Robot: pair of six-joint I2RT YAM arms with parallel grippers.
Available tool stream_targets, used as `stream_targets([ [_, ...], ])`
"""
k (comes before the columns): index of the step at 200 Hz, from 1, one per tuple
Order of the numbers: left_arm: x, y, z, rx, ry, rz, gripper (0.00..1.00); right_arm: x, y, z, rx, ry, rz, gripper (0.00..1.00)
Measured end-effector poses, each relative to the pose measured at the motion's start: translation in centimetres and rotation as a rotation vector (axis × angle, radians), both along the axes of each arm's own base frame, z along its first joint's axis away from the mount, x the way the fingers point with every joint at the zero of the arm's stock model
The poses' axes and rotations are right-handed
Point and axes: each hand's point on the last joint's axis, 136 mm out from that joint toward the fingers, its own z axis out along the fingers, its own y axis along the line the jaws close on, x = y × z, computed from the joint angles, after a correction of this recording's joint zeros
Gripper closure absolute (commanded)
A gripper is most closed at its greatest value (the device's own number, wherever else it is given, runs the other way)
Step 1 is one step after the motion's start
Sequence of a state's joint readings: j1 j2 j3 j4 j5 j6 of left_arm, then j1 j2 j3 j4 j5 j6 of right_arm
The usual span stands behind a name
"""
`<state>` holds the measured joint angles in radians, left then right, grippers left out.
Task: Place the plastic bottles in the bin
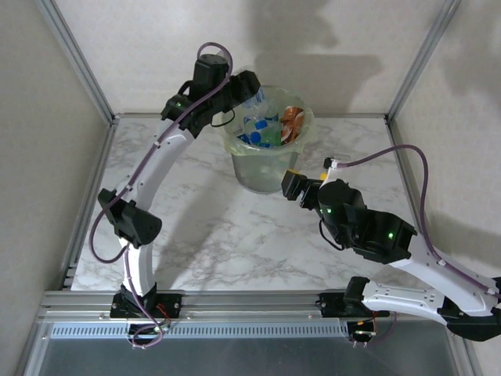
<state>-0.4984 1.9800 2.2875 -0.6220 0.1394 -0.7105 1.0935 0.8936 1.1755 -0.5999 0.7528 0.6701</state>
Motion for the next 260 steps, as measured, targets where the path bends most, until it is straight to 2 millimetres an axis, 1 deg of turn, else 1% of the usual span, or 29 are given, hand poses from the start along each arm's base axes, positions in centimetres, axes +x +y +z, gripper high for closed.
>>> stream_targets([
  [7, 0.3, 0.4, -1.2, 0.016, 0.032, 0.008, 0.47, 0.0, -0.2, 0.1, 0.002, -0.003, -0.006, 0.08],
  [18, 0.7, 1.0, -2.7, 0.032, 0.073, 0.024, 0.3, 0.1, -0.6, 0.2, 0.002, -0.005, -0.015, 0.08],
  [26, 0.9, 1.3, -3.5, 0.04, 0.096, 0.032, 0.23, 0.1, -0.7, 0.2, 0.002, -0.005, -0.019, 0.07],
  [42, 1.2, 1.7, -4.3, 0.033, 0.128, 0.044, 0.14, 0.1, -1.0, 0.2, -0.003, -0.005, -0.027, 0.07],
  [53, 1.2, 1.7, -4.4, 0.03, 0.133, 0.037, 0.12, 0.2, -1.1, 0.1, -0.005, -0.006, -0.03, 0.07],
  [71, 1.1, 1.5, -4.1, 0.017, 0.132, 0.028, 0.12, 0.3, -1.2, 0.1, -0.007, -0.005, -0.033, 0.07],
  [101, 1.0, 1.3, -3.7, 0.004, 0.126, 0.018, 0.15, 0.4, -1.0, -0.1, -0.021, -0.003, -0.033, 0.07],
  [121, 1.0, 1.2, -3.6, 0.001, 0.127, 0.016, 0.2, 0.6, -0.8, -0.3, -0.035, 0.0, -0.032, 0.08],
  [153, 1.1, 1.1, -3.3, -0.015, 0.12, 0.014, 0.31, 0.7, -0.5, -0.3, -0.046, 0.001, -0.027, 0.09],
  [174, 1.1, 0.9, -3.2, -0.023, 0.119, 0.002, 0.34, 0.7, -0.5, -0.1, -0.042, -0.001, -0.027, 0.09],
  [199, 1.5, 0.3, -4.0, -0.032, 0.13, -0.013, 0.35, 0.7, -0.5, 0.2, -0.037, -0.004, -0.027, 0.1],
  [228, 3.0, -1.0, -6.3, -0.051, 0.152, -0.031, 0.37, 0.7, -0.5, 0.8, -0.027, -0.009, -0.029, 0.1],
  [241, 3.7, -1.3, -6.2, -0.066, 0.134, -0.032, 0.37, 0.7, -0.5, 0.9, -0.025, -0.011, -0.03, 0.1],
  [260, 3.9, -1.8, -5.6, -0.085, 0.12, -0.045, 0.35, 0.7, -0.6, 0.9, -0.027, -0.009, -0.03, 0.1],
])
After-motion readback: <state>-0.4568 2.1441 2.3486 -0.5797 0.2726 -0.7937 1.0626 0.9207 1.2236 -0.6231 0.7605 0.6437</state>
